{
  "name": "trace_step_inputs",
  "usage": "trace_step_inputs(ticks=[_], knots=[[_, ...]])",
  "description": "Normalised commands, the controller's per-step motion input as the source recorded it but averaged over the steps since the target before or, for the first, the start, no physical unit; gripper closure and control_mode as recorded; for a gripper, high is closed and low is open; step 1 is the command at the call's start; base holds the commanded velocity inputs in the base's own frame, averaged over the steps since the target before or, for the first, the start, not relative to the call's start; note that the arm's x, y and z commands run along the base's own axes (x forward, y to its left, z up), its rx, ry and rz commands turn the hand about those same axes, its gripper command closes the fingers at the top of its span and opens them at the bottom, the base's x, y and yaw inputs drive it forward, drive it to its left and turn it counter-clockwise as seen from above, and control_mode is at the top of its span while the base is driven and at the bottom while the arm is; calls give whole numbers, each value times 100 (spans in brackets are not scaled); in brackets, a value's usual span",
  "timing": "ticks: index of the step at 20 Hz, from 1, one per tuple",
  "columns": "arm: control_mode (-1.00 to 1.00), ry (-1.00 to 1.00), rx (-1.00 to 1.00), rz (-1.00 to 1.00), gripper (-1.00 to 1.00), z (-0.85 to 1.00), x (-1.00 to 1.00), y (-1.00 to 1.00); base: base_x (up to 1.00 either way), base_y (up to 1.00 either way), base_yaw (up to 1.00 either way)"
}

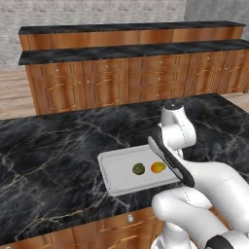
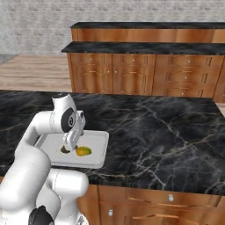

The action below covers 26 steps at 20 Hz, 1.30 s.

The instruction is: Pick the mango and kiwi from the fridge and place them inside the tupperware on the counter.

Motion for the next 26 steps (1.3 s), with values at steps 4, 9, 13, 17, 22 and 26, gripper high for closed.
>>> trace_step_inputs(ticks=[4, 9, 13, 17, 22, 26], knots=[[-100, 0, 0, -22, -100, 79, -15, 0, 0, 0, 0], [-100, -4, 0, -22, -100, 74, -11, 0, 0, 0, 0], [-100, -36, 0, -44, -100, 57, -7, 0, 0, 0, 0], [-100, -63, 0, -50, -100, 53, -4, 0, 0, 0, 0], [-100, -63, 12, -32, -100, 58, -7, 0, 0, 0, 0], [-100, -33, 26, -24, -100, 74, -16, 2, 0, 0, 0]])
